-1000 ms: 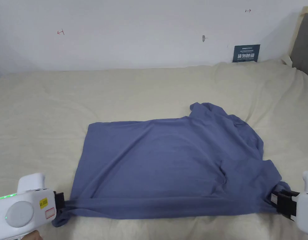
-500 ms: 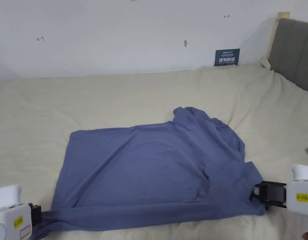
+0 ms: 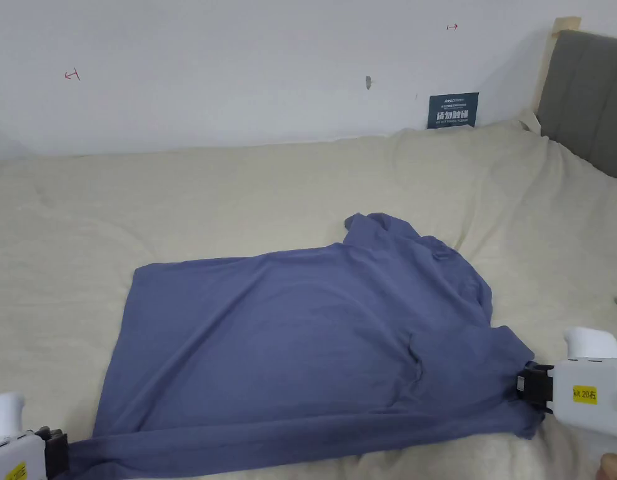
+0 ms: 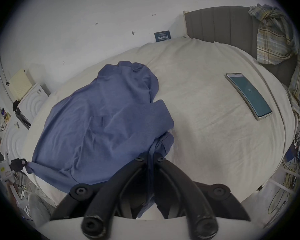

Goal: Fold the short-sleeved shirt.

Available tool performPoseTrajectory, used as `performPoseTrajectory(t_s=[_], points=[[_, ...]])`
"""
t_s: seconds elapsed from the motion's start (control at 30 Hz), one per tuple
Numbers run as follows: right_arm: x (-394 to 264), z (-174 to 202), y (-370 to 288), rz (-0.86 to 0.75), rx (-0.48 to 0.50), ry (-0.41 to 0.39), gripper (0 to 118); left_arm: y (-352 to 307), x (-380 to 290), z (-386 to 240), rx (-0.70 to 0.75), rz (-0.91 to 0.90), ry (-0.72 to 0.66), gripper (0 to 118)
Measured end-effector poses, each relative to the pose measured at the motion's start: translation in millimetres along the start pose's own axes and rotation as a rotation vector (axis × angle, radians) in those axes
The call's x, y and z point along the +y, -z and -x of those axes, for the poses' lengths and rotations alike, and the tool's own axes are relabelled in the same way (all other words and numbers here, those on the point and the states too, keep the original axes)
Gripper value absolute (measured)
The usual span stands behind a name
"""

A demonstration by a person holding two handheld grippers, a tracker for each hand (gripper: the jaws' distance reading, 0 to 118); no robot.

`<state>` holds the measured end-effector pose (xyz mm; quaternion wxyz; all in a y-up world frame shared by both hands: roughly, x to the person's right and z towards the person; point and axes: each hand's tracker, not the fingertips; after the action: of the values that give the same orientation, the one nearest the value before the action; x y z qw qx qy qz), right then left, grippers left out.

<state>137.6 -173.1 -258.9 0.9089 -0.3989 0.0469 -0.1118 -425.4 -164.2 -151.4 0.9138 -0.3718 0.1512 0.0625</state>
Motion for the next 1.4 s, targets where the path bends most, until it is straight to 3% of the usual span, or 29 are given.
performPoseTrajectory(t_s=[0.33, 0.6, 0.67, 0.77, 0.83, 0.87, 0.9, 0.93, 0.97, 1.17, 1.2, 1.27, 1.3, 1.33, 1.4], points=[[70, 21, -16, -0.125, 0.024, -0.062, 5, 9, 62, -10, 0.028, -0.074, 0.029, 5], [126, 34, 75, -0.037, -0.03, -0.07, 5, 83, 104, -60, 0.062, 0.011, 0.113, 5], [125, 33, 93, -0.005, -0.046, -0.084, 5, 141, 111, -36, 0.073, 0.06, 0.139, 5], [119, 31, 103, 0.008, -0.045, -0.087, 10, 146, 111, -38, 0.075, 0.065, 0.128, 5], [116, 28, 103, 0.011, -0.056, -0.092, 56, 145, 111, -35, 0.069, 0.047, 0.084, 20], [115, 26, 104, 0.024, -0.06, -0.094, 81, 145, 112, -32, 0.072, 0.051, 0.065, 41], [113, 24, 102, 0.029, -0.062, -0.095, 94, 150, 113, -24, 0.052, 0.074, 0.057, 80], [112, 21, 99, 0.026, -0.068, -0.099, 93, 151, 112, -21, 0.029, 0.102, 0.048, 106], [110, 21, 94, 0.026, -0.067, -0.1, 93, 147, 110, -19, 0.024, 0.101, 0.046, 118], [87, 15, 42, -0.072, -0.013, -0.118, 92, 92, 84, -11, -0.021, 0.032, 0.025, 114], [81, 14, 32, -0.094, 0.007, -0.117, 86, 79, 76, -11, -0.038, 0.033, 0.026, 101], [64, 16, 13, -0.109, 0.033, -0.124, 59, 60, 61, -13, -0.048, 0.031, 0.034, 60], [55, 17, 7, -0.118, 0.029, -0.13, 26, 58, 54, -9, -0.041, 0.03, 0.037, 35], [46, 19, 1, -0.129, 0.015, -0.132, 9, 53, 45, -9, -0.037, 0.025, 0.043, 20], [28, 23, -5, -0.173, -0.008, -0.126, 0, 44, 31, -13, -0.024, 0.017, 0.057, 5]])
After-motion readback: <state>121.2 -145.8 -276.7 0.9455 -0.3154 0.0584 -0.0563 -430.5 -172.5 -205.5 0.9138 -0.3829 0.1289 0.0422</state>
